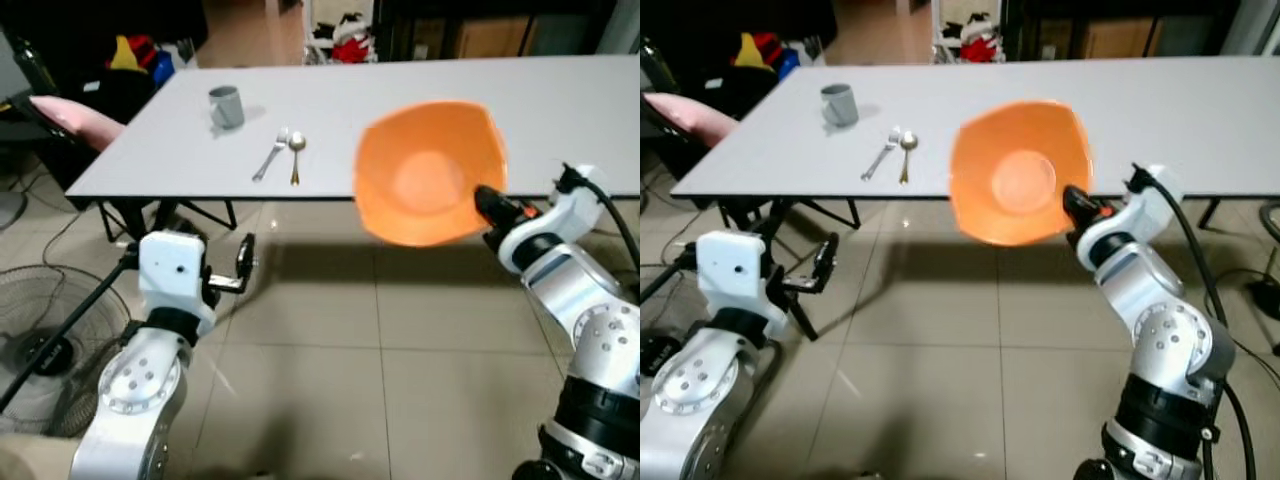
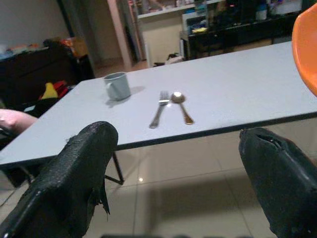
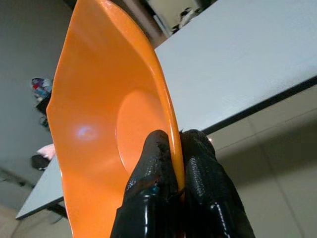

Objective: Setting the table

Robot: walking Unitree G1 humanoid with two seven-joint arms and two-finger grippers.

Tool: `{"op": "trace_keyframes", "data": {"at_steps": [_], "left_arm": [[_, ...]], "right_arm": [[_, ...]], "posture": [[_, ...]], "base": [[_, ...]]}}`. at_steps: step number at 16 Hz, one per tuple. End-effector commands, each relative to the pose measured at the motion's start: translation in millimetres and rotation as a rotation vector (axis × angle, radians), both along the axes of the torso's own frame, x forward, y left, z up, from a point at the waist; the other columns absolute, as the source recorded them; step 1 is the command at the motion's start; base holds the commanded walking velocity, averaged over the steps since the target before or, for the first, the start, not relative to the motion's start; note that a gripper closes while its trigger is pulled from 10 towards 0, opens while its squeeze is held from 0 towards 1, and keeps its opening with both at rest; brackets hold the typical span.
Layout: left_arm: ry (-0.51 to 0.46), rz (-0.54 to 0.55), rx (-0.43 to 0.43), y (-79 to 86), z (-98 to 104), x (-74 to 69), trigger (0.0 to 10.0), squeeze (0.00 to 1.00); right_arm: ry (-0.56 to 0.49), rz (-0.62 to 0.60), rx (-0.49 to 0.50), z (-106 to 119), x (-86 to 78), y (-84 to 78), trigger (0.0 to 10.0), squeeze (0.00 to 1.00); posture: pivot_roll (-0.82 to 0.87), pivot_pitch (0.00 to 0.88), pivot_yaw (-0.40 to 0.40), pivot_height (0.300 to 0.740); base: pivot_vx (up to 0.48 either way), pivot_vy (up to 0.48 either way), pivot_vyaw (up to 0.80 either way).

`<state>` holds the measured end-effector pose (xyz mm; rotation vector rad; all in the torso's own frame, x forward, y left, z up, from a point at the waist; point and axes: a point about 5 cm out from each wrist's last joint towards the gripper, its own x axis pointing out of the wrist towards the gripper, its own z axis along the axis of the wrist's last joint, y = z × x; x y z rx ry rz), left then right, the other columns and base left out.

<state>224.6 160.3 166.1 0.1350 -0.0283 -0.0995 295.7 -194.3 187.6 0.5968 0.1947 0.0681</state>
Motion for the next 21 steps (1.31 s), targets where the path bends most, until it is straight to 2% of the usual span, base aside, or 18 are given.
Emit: {"op": "trace_keyframes", "data": {"at_steps": [1, 11, 12, 21], "left_arm": [[-0.002, 0.025, 0.021, 7.1, 2, -0.1, 10.0, 0.0], [0.008, 0.014, 0.039, 10.2, 2, -2.4, 10.0, 0.0], [0.008, 0.01, 0.043, 9.9, 2, -2.4, 10.0, 0.0], [0.004, 0.011, 0.044, 11.2, 3, -4.0, 10.0, 0.0]], "right_arm": [[-0.037, 0.059, 0.016, 6, 0.4, 15.0, 10.0, 0.0], [0.046, 0.12, -0.033, -6, 6.2, 21.8, 10.0, 0.0], [0.058, 0.117, -0.004, -8, 6.9, 23.0, 10.0, 0.0], [0.052, 0.144, 0.034, -6, 12.1, 26.9, 10.0, 0.0]], "posture": [[-0.09, 0.0, 0.046, 0.74], [-0.07, 0.0, 0.036, 0.74], [-0.07, 0.0, 0.036, 0.74], [-0.06, 0.0, 0.031, 0.74]], "base": [[0.382, 0.0, 0.0], [0.389, 0.0, 0.0], [0.39, 0.0, 0.0], [0.394, 0.0, 0.0]]}}
